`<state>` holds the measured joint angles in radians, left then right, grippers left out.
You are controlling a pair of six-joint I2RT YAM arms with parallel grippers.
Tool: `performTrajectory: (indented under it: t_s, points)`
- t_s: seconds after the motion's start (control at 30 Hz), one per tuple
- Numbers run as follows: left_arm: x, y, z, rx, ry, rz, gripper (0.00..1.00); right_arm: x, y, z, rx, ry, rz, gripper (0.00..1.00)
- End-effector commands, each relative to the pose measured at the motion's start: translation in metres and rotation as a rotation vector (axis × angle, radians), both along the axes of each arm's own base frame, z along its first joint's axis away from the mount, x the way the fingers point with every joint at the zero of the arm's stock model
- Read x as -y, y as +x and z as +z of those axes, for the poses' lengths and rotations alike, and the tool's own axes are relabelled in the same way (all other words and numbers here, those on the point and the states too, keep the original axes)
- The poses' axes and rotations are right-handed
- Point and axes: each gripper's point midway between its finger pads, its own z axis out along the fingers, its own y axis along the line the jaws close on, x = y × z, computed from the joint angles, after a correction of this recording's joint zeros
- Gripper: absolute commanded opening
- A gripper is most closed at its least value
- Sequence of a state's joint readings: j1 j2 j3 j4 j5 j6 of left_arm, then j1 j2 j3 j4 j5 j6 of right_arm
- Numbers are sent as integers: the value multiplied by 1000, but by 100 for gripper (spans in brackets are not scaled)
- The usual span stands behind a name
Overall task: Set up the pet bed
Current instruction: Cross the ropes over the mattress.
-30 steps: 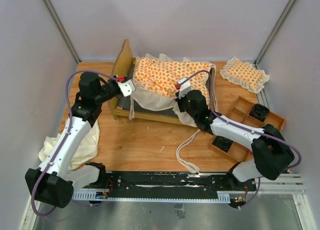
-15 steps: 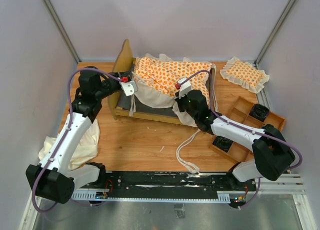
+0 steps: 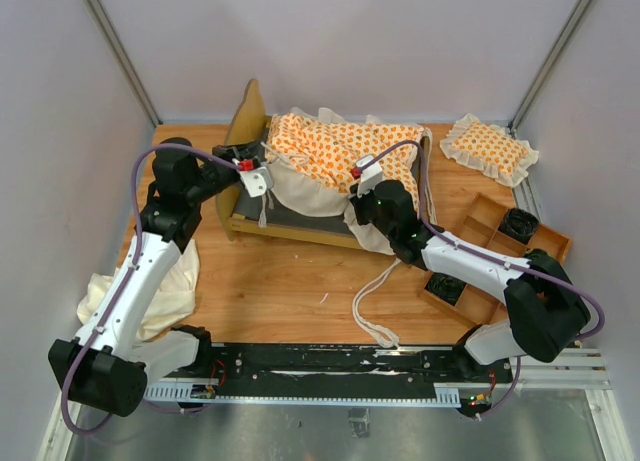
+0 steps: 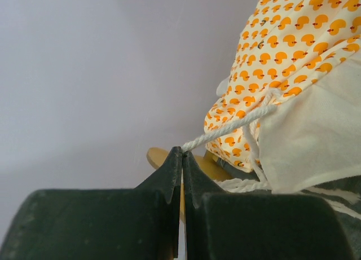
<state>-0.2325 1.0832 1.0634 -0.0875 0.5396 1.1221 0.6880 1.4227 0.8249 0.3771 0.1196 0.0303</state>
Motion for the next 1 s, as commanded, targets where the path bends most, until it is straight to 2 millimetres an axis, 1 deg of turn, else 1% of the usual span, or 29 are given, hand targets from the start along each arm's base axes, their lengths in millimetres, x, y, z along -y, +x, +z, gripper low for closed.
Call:
performTrajectory:
  t_s: [0.0, 0.17, 0.27, 0.33, 0.5, 0.7, 0.8, 0.87, 0.97]
  points:
    - [-2, -2, 28, 116, -12, 13, 0, 5, 7, 9, 8, 25, -26, 4]
    - [1, -4, 34, 116, -36, -4, 0, 5, 6, 10, 10, 27, -28, 4]
    - [-1, -3, 30, 126, -26, 8, 0, 6, 6, 9, 10, 24, -26, 4]
    - [-2, 0, 32, 156, -34, 20, 0, 7, 6, 8, 8, 24, -29, 4]
    - [0, 0, 33, 140, -58, 12, 0, 5, 6, 8, 5, 30, -24, 4]
    - [-8, -2, 16, 99, -64, 53, 0, 6, 5, 10, 10, 26, -27, 4]
    - [-9, -2, 13, 106, -58, 61, 0, 6, 5, 9, 8, 26, -25, 4]
    - [-8, 0, 15, 116, -67, 56, 0, 5, 6, 9, 7, 28, -25, 4]
    - [-6, 5, 25, 140, -107, 58, 0, 5, 6, 9, 9, 27, -23, 4]
